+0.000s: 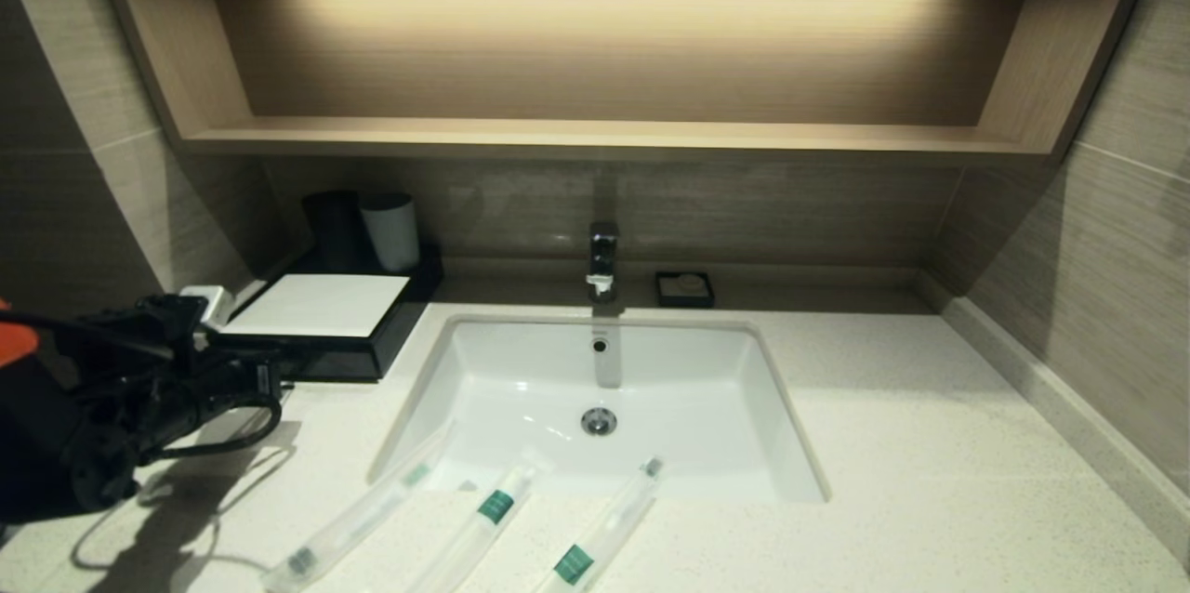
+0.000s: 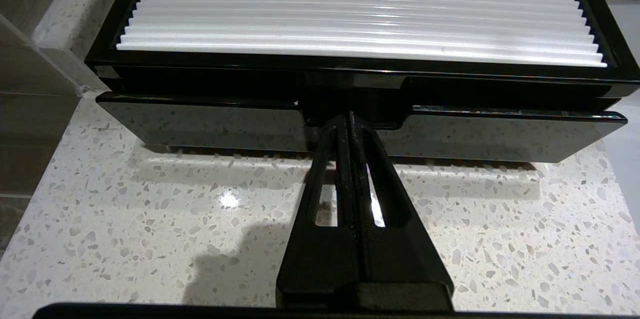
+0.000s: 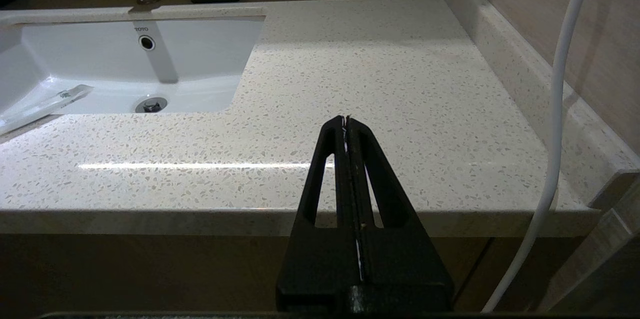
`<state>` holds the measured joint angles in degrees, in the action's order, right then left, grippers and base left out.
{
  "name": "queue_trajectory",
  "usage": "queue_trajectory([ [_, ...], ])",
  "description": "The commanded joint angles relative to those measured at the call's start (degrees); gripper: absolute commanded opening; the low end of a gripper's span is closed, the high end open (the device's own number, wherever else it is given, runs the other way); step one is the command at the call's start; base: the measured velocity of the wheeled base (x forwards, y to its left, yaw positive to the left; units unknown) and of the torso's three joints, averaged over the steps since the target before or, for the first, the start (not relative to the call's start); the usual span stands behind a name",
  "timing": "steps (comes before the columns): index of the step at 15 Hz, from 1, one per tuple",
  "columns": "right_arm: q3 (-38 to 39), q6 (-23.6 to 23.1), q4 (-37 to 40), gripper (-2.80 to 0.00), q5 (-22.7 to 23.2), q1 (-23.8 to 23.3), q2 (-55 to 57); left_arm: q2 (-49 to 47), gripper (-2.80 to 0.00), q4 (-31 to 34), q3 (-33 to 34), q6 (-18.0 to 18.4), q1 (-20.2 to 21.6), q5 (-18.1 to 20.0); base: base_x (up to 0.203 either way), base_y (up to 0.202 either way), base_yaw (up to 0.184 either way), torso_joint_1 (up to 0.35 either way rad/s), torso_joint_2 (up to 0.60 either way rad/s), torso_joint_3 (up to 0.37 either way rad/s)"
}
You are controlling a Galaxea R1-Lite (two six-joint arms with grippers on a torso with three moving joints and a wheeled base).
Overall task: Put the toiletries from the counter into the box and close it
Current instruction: Open the drawer
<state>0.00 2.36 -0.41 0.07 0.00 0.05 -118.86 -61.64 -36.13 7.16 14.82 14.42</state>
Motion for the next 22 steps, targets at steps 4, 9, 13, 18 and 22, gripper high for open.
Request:
queue_trajectory([
  [4, 0.00, 0.08, -0.02, -2.80, 0.01, 0.00, 0.04, -0.13, -2.80, -0.45, 0.54, 0.13, -0.02, 0.09, 0.000, 0.000, 0.000, 0.000, 0.00, 0.000],
  [9, 0.00, 0.01, -0.02, -2.80, 0.01, 0.00, 0.04, -0.45, -2.80, -1.60, 0.68, 0.22, 0.03, 0.08, 0.000, 0.000, 0.000, 0.000, 0.00, 0.000],
  [13, 0.00, 0.01, -0.02, -2.80, 0.01, 0.00, 0.04, -0.94, -2.80, -2.26, 0.63, 0.13, -0.06, 0.08, 0.000, 0.000, 0.000, 0.000, 0.00, 0.000],
  [18, 0.00, 0.01, -0.02, -2.80, 0.01, 0.00, 0.04, -1.38, -2.80, -2.44, 0.54, 0.22, 0.03, 0.08, 0.000, 0.000, 0.000, 0.000, 0.00, 0.000],
  [22, 0.00, 0.01, -0.02, -2.80, 0.01, 0.00, 0.04, -1.99, -2.80, -3.21, 0.36, 0.22, 0.01, -0.01, 0.000, 0.000, 0.000, 0.000, 0.00, 0.000],
])
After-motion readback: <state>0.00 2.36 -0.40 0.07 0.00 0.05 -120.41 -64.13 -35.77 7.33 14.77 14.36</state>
